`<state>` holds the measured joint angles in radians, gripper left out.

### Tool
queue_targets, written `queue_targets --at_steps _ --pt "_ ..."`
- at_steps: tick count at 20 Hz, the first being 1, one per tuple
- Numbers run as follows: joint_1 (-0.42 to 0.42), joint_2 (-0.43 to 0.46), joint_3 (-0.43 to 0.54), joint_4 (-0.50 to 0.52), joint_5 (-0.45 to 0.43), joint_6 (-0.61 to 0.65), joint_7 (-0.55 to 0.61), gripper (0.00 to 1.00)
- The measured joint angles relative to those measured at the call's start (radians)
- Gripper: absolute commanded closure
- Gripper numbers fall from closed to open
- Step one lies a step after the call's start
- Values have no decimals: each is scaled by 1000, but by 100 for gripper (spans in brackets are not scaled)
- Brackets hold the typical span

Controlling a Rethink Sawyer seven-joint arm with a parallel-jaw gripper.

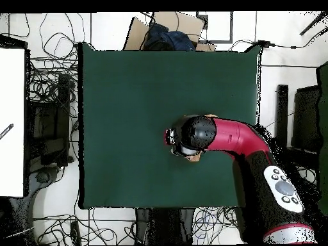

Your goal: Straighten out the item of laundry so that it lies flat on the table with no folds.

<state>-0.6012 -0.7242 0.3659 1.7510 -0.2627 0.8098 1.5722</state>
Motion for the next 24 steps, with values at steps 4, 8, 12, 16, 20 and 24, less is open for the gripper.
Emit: queue_targets --at_steps 4,8,12,16,20,24 --pt "-12 20 1 -13 0 0 0 0" --pt "-24 51 1 -19 0 0 0 0" --pt "-26 93 1 -19 0 0 0 0" --pt "-26 114 1 -20 0 0 0 0" --pt "-26 129 1 -20 0 0 0 0" --pt "-26 136 1 -20 0 0 0 0"
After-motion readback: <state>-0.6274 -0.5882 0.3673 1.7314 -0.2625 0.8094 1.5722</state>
